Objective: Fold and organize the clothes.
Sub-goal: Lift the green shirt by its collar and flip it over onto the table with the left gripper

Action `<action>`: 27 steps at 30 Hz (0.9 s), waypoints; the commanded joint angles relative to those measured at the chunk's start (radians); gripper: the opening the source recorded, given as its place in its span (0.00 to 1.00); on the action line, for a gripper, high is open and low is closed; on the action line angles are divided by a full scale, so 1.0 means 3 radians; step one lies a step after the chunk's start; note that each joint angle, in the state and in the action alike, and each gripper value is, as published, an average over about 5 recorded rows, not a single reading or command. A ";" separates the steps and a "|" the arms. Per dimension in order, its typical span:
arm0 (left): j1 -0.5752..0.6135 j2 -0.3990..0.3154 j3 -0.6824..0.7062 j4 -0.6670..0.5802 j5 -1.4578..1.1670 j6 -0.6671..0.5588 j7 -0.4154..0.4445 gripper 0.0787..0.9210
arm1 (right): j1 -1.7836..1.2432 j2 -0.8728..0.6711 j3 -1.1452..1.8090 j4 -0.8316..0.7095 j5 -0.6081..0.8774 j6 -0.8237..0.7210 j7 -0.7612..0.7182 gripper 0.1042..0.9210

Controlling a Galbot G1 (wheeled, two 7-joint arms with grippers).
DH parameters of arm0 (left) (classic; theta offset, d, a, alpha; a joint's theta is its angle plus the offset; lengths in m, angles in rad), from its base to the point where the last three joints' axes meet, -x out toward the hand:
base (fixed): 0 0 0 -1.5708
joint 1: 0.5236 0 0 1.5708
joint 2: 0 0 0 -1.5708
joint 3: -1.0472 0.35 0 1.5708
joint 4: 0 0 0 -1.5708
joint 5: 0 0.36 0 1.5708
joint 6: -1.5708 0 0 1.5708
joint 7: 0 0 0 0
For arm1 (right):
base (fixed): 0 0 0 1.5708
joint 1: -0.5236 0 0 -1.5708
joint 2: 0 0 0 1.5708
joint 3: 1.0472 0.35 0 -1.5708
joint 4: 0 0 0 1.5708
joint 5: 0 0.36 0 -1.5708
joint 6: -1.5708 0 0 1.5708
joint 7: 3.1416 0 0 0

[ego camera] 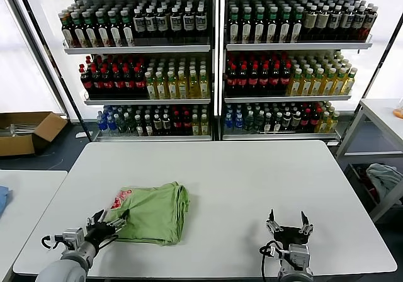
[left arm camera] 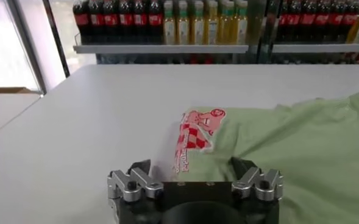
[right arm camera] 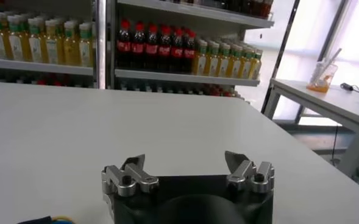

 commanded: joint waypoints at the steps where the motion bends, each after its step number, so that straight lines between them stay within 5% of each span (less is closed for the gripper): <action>1: -0.0005 -0.0005 -0.0005 0.0071 -0.0199 0.0057 0.0021 0.81 | 0.0005 -0.0002 0.0011 -0.0013 0.0005 0.0002 0.0001 0.88; 21: -0.0078 0.0126 -0.0378 0.0054 -0.1035 0.0076 -0.0020 0.13 | 0.0062 -0.0027 0.0032 -0.0049 0.0025 -0.0008 -0.0001 0.88; 27: -0.0135 0.0306 -0.0785 -0.0006 -0.1626 0.0221 -0.0064 0.03 | 0.0105 -0.0036 0.0033 -0.0066 0.0037 -0.0021 -0.0002 0.88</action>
